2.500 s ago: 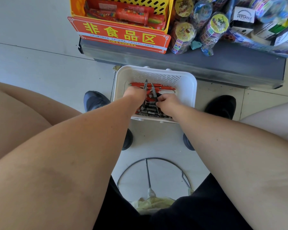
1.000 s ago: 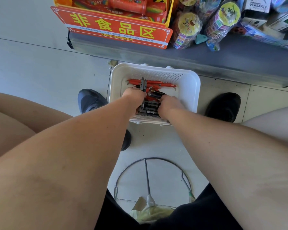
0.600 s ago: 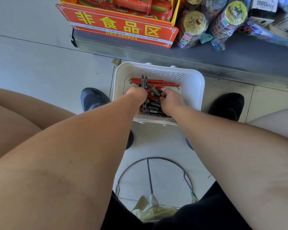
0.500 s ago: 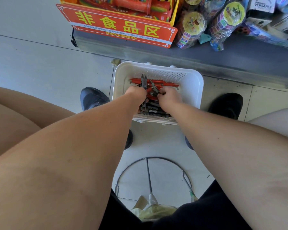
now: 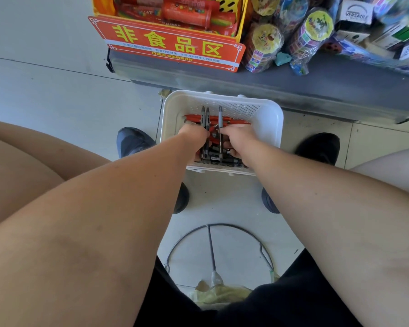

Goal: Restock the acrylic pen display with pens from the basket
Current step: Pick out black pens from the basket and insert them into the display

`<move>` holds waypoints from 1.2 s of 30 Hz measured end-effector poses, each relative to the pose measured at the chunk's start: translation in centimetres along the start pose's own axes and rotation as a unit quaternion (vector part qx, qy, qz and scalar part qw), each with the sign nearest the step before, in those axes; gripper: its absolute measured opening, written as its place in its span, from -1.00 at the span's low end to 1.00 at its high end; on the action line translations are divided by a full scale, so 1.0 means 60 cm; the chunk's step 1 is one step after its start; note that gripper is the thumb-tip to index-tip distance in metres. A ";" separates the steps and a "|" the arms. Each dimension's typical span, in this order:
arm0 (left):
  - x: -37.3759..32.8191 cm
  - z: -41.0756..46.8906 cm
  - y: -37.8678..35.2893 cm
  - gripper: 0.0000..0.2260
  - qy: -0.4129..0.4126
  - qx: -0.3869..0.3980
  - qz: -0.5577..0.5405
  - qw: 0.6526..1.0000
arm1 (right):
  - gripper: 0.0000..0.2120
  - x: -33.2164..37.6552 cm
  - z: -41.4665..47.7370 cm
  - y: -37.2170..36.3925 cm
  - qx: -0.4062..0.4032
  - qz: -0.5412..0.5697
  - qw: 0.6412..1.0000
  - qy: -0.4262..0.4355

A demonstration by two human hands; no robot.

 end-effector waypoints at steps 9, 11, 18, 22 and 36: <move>-0.001 -0.029 -0.001 -0.83 -0.005 0.023 -0.030 0.999 | -0.92 0.008 -0.023 0.010 0.037 0.017 0.999 -0.008; -0.001 -0.036 0.002 -0.83 -0.009 0.020 -0.024 0.999 | -0.91 0.008 -0.028 0.012 0.036 0.010 0.999 0.001; -0.003 -0.056 0.010 -0.82 -0.031 0.023 -0.033 0.999 | -0.90 0.016 -0.049 0.021 0.037 0.013 0.998 0.040; -0.005 -0.062 0.015 -0.83 -0.045 0.034 -0.034 0.998 | -0.91 0.022 -0.068 0.030 0.032 0.008 0.997 0.071; -0.027 -0.139 0.016 -0.84 -0.131 0.025 -0.021 0.991 | -0.91 0.062 -0.137 0.065 0.012 0.045 0.987 0.155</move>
Point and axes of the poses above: each hand's wrist, its own z-axis towards the middle knuckle, its own y-axis out of the back of the hand, x = y × z, the point moved 1 cm from there along z, towards the middle knuckle, and after that the axes turned 2 degrees about -x, right-handed, at the moved point
